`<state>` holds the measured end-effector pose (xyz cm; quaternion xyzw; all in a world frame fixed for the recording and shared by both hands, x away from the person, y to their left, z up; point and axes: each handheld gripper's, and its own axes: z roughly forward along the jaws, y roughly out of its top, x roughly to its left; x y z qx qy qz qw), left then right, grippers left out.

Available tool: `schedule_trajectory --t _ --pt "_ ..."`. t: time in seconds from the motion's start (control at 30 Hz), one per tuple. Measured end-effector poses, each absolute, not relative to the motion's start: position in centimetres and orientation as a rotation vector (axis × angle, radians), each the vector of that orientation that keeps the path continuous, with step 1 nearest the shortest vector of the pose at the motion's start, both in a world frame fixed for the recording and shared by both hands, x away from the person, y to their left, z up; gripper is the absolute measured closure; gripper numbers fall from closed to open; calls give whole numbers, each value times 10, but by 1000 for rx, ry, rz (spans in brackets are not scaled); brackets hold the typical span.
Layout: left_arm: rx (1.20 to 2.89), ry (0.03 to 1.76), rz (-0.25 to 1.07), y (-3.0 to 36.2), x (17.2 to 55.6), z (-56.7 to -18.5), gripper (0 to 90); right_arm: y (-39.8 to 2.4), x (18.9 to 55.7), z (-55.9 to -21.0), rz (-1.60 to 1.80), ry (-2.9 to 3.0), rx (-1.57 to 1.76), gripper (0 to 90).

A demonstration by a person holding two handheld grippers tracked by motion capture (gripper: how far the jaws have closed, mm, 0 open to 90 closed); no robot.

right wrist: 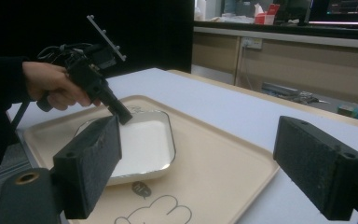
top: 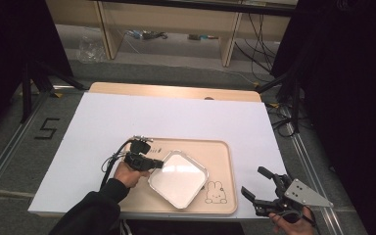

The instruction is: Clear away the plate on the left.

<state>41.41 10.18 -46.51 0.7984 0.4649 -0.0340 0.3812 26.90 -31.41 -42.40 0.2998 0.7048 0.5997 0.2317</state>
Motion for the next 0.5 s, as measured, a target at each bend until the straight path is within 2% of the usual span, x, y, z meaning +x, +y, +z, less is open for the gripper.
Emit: schedule_trajectory --t 0.5 --pt "2049 1194 -92 93 412 -474 880 -314 268 -423 1657 1940 839 159"
